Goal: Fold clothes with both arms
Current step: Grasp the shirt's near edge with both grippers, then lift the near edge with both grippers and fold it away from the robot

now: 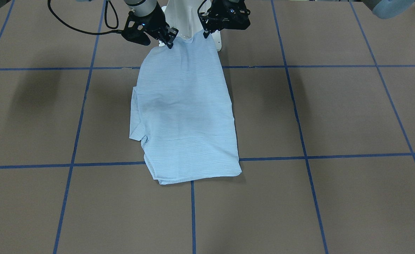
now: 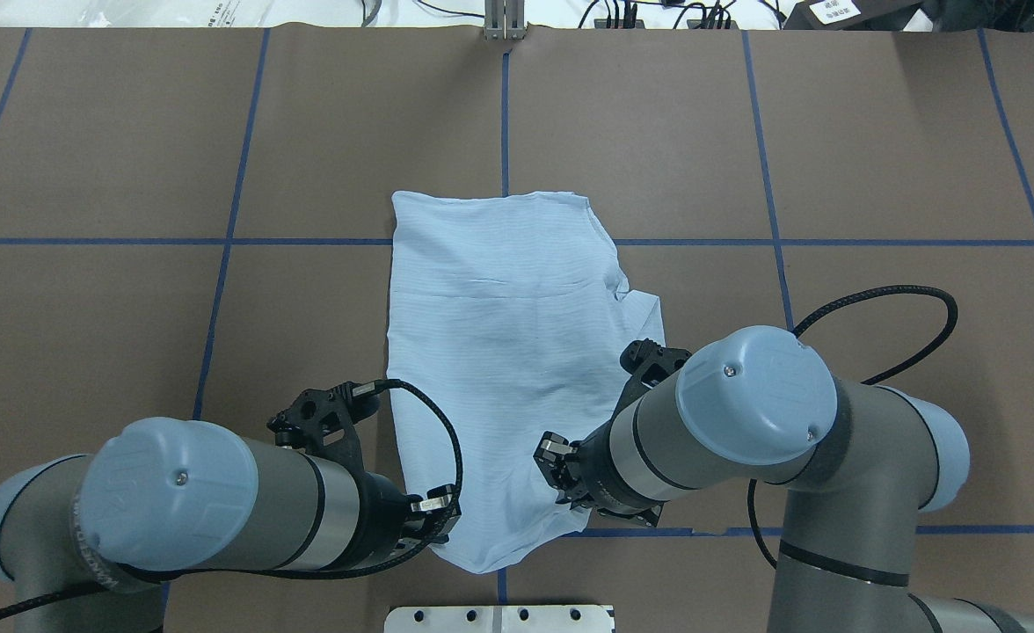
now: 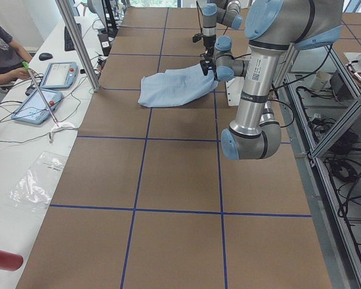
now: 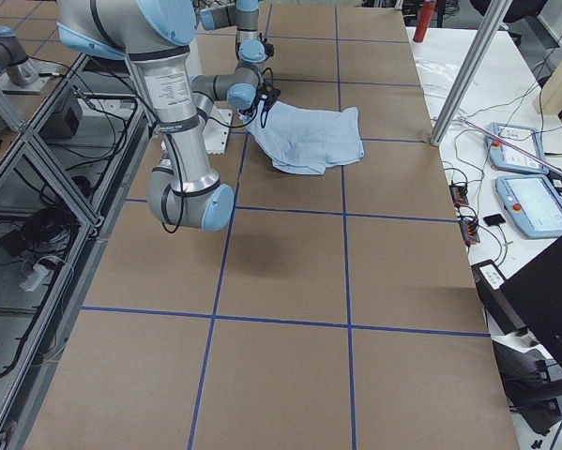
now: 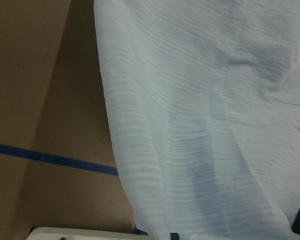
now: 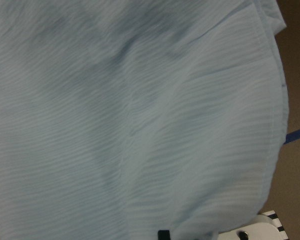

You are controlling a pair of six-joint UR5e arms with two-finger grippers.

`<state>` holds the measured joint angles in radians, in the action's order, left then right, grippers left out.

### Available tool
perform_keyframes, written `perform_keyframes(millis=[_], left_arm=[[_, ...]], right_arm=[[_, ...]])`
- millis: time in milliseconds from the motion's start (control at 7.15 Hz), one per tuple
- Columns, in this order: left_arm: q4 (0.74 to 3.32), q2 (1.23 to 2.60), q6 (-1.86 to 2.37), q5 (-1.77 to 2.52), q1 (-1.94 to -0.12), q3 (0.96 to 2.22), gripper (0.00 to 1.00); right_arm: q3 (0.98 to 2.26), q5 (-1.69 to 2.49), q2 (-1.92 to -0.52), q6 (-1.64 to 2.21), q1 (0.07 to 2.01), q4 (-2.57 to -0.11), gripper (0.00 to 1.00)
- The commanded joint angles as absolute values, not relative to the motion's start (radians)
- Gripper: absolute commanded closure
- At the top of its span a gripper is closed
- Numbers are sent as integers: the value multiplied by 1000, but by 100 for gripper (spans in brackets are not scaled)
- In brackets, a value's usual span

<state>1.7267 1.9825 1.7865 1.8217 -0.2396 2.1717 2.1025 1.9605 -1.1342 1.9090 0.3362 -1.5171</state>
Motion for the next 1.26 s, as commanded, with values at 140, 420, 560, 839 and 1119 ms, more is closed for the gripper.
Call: perform_keyframes(millis=[140,420,560,839,1119], left_arm=[[1715,1997,1778,1841,-407,2155,100],[1764,2104,1790,1839,-519,1914,100],[1845,2105,1787,1841,-576,1837,100],[1911,2120,1781,1841,-629,1751,100],[2006,2132,1779,1841,-673,1694,100]], right_arm=[[2031,1948,-1108,1887,487,-1509,100],[1900,1947,-1002,1836,573,-1508,100],[1843,1947,-965,1782,612,-1508,100],[1699,1922,-881,1740,647,-1506,100],[1574,1922,-836,1740,690,-1413,100]])
